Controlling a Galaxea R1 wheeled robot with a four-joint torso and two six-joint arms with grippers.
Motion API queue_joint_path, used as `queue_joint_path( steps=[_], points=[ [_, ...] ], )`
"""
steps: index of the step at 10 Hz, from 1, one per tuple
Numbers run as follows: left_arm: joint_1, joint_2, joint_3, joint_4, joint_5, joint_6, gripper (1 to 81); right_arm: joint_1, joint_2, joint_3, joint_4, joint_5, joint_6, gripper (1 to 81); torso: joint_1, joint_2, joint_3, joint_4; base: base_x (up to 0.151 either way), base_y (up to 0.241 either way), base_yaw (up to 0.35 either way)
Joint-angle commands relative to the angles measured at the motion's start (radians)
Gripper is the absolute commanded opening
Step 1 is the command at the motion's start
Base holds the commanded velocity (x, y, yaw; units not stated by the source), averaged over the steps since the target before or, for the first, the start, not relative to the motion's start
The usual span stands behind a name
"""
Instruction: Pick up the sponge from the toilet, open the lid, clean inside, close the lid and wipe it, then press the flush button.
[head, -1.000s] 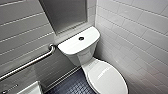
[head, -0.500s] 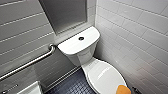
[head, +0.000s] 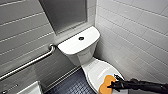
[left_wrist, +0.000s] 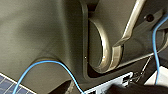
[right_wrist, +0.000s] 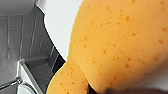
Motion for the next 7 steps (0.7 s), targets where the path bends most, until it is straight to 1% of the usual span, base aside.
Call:
queue_joint_path(
  steps=[1, 2, 3, 5, 7],
  points=[
    [0.026, 0.007, 0.005, -0.001, 0.090, 0.001, 81.1, 0.190, 0.202, -0.215, 0.009, -0.171, 0.000, 1.0, 0.000, 0.000, 0.000, 0.000, 0.000, 0.000, 0.000],
    [0.027, 0.007, 0.005, 0.001, 0.090, 0.001, 81.1, 0.222, 0.254, -0.258, 0.014, -0.184, 0.000, 1.0, 0.000, 0.000, 0.000, 0.000, 0.000, 0.000, 0.000],
    [0.026, 0.007, 0.005, 0.004, 0.090, 0.001, 81.1, 0.251, 0.285, -0.269, 0.009, -0.197, 0.000, 1.0, 0.000, 0.000, 0.000, 0.000, 0.000, 0.000, 0.000],
    [0.026, 0.007, 0.005, 0.004, 0.090, 0.001, 81.1, 0.303, 0.304, -0.279, 0.014, -0.186, 0.005, 1.0, 0.000, 0.000, 0.000, 0.000, 0.000, 0.000, 0.000],
    [0.026, 0.007, 0.005, 0.006, 0.090, 0.003, 81.1, 0.352, 0.316, -0.287, 0.015, -0.194, 0.025, 1.0, 0.000, 0.000, 0.000, 0.000, 0.000, 0.000, 0.000]
  ],
)
